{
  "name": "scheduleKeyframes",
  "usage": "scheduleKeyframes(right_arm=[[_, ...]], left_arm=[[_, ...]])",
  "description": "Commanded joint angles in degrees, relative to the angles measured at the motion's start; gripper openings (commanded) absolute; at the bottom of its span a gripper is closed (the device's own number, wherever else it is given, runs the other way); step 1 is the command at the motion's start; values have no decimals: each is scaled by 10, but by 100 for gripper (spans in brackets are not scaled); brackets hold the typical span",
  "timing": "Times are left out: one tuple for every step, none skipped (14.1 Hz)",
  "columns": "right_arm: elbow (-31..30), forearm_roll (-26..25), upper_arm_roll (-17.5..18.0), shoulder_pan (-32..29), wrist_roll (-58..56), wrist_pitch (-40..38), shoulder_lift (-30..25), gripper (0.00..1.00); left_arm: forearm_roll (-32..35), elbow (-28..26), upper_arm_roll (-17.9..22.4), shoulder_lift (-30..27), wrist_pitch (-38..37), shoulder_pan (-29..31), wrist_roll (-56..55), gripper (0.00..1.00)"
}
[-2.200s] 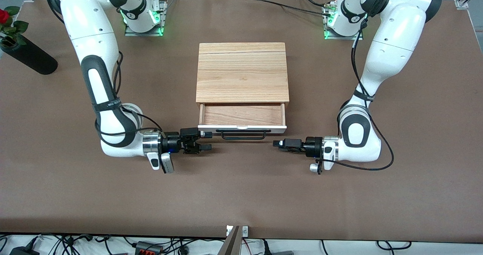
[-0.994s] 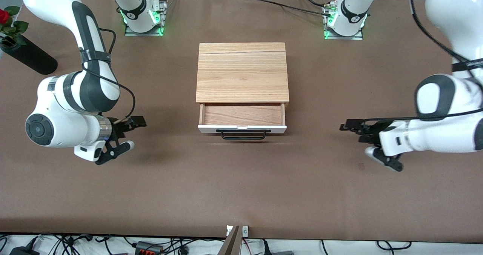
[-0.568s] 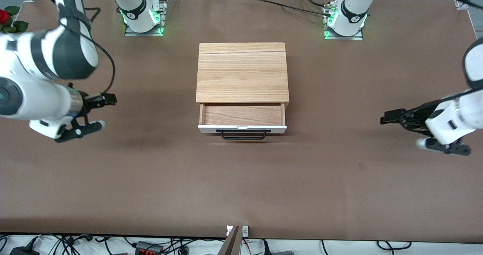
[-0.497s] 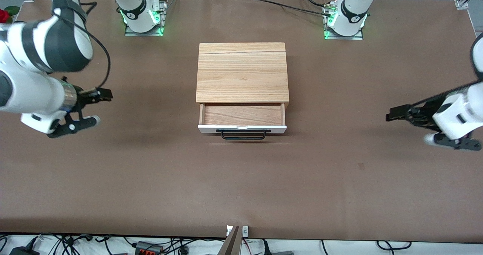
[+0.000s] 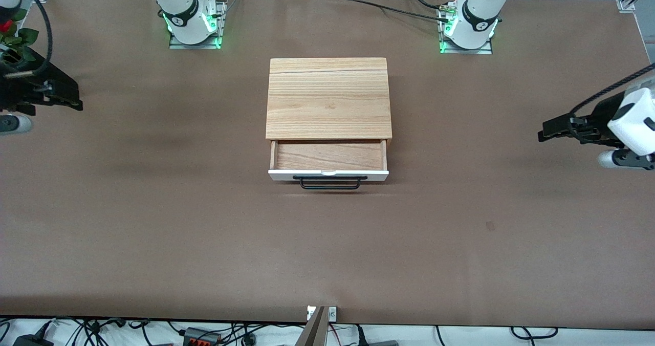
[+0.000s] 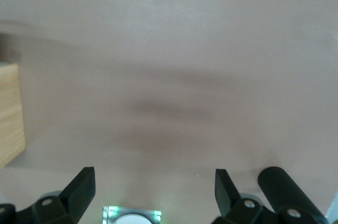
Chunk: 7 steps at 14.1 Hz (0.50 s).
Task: Pull top drawer with both arms simultaneously
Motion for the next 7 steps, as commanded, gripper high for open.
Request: scheduleKeyframes(right_arm=[[-161, 3, 34, -32, 93, 112, -101, 100], [-160, 2, 35, -30, 139, 104, -102, 100], [-155, 2, 35, -28, 158, 90, -101, 100], [-152, 2, 35, -28, 160, 82, -99, 100], [-146, 2, 35, -28, 160, 84, -96, 100], [-133, 2, 35, -30, 160, 84, -96, 100], [-122, 1, 33, -31, 159, 85, -89, 100]], left_arm=[[21, -234, -7, -161, 120, 2, -5, 100], [21, -251, -10, -174, 130, 2, -4, 100], [22, -248, -10, -168, 132, 4, 0, 100], [35, -237, -9, -159, 134, 4, 3, 100], [55, -226, -9, -153, 132, 4, 3, 100], [62, -224, -10, -153, 132, 3, 3, 100], [62, -223, -10, -152, 132, 3, 3, 100]])
